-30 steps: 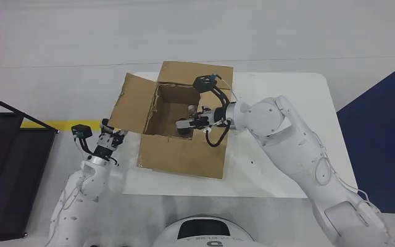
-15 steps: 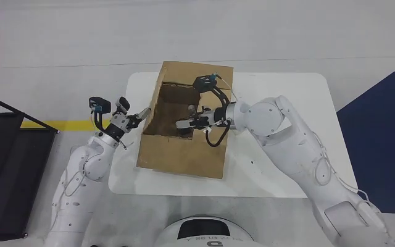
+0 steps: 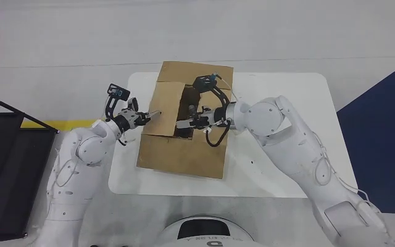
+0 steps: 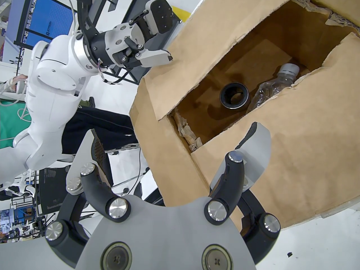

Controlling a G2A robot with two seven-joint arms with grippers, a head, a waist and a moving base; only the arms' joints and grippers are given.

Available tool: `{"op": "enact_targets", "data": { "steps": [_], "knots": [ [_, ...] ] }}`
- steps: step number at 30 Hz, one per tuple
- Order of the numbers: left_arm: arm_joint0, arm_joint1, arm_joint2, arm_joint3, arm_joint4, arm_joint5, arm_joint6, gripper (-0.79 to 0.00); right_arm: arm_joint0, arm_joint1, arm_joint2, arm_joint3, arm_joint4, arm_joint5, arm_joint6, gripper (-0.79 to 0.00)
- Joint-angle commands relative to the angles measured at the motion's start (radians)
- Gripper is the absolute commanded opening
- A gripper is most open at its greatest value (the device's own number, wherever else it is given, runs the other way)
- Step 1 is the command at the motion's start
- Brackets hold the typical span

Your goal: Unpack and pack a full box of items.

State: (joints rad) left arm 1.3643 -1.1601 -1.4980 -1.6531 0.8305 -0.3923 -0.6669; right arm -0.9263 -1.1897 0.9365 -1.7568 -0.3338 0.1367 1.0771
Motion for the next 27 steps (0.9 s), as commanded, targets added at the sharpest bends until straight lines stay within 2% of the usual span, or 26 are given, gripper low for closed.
{"op": "enact_targets", "data": {
  "steps": [1, 4, 9, 12, 15, 18, 23, 27],
  "knots": [
    [-0.017, 0.001, 0.019, -0.022, 0.074, 0.099, -0.067, 0.0, 0.0, 0.0, 0.0, 0.0, 0.0, 0.0, 0.0, 0.0],
    [-0.042, -0.002, 0.073, -0.027, 0.15, 0.154, -0.1, 0.0, 0.0, 0.0, 0.0, 0.0, 0.0, 0.0, 0.0, 0.0],
    [-0.095, -0.006, 0.13, 0.021, 0.196, 0.176, -0.131, 0.0, 0.0, 0.0, 0.0, 0.0, 0.0, 0.0, 0.0, 0.0],
    [-0.117, -0.009, 0.152, 0.033, 0.2, 0.164, -0.101, 0.0, 0.0, 0.0, 0.0, 0.0, 0.0, 0.0, 0.0, 0.0],
    [-0.122, -0.01, 0.132, 0.01, 0.174, 0.171, -0.008, 0.0, 0.0, 0.0, 0.0, 0.0, 0.0, 0.0, 0.0, 0.0],
    [-0.101, -0.012, 0.091, -0.016, 0.073, 0.162, 0.11, 0.0, 0.0, 0.0, 0.0, 0.0, 0.0, 0.0, 0.0, 0.0],
    [-0.07, -0.008, 0.038, -0.038, -0.002, 0.126, 0.192, 0.0, -0.003, 0.0, 0.005, 0.003, 0.006, 0.001, -0.013, 0.0],
    [-0.067, -0.007, 0.031, -0.022, -0.042, 0.096, 0.213, 0.0, -0.056, 0.001, 0.153, 0.112, 0.247, -0.077, -0.198, 0.0]
  ]
}}
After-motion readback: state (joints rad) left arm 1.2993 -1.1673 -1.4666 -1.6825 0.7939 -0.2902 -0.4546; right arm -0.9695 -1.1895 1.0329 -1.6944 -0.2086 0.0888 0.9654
